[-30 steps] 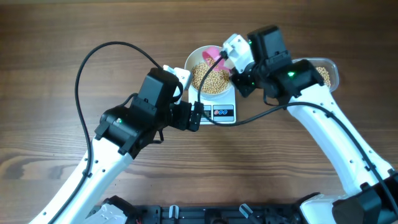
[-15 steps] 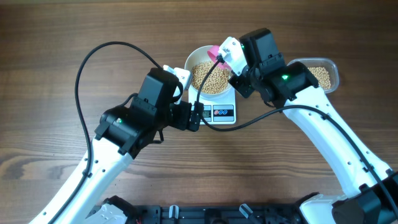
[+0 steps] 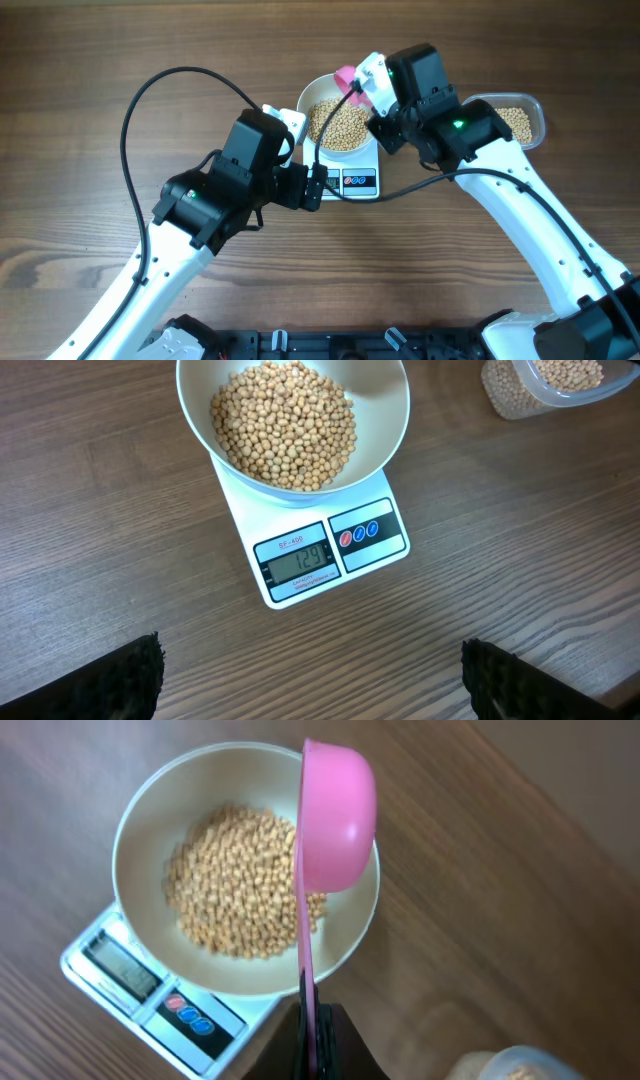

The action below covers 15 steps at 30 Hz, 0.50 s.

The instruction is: Scoop item into bowl and weigh 150g on scale

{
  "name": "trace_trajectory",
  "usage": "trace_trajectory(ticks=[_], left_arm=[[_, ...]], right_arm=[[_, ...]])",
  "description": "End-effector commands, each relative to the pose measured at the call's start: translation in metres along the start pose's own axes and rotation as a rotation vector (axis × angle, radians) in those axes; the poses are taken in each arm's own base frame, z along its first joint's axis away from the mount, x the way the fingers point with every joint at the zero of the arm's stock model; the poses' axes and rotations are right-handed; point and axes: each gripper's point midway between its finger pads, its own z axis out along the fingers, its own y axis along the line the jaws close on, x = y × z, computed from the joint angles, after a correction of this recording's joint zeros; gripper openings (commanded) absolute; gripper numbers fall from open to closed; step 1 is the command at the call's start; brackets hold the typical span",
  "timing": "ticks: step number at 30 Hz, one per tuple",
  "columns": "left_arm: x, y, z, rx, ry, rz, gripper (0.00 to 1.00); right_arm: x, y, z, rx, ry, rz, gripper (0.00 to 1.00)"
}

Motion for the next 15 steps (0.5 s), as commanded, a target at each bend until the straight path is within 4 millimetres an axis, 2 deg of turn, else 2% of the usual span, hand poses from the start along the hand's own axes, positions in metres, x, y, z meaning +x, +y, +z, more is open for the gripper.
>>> trace_trajectory(ticks=[1, 8, 12, 15], left_arm=[[0.0, 0.001, -0.001, -0.01, -0.007, -0.007, 1.0], [0.0, 0.001, -0.001, -0.01, -0.007, -0.007, 1.0], [0.0, 0.001, -0.001, -0.01, -0.007, -0.007, 1.0], [0.0, 0.001, -0.001, -0.01, -0.007, -0.007, 1.0]], right_arm=[[-0.003, 0.008, -0.008, -0.05, -0.02, 0.169, 0.04], [-0.002, -0.002, -0.014, -0.098, -0.037, 0.293, 0.04], [-0.014, -0.01, -0.034, -0.261, -0.129, 0.413, 0.04], [-0.015, -0.032, -0.053, -0.324, -0.2, 0.476, 0.04]])
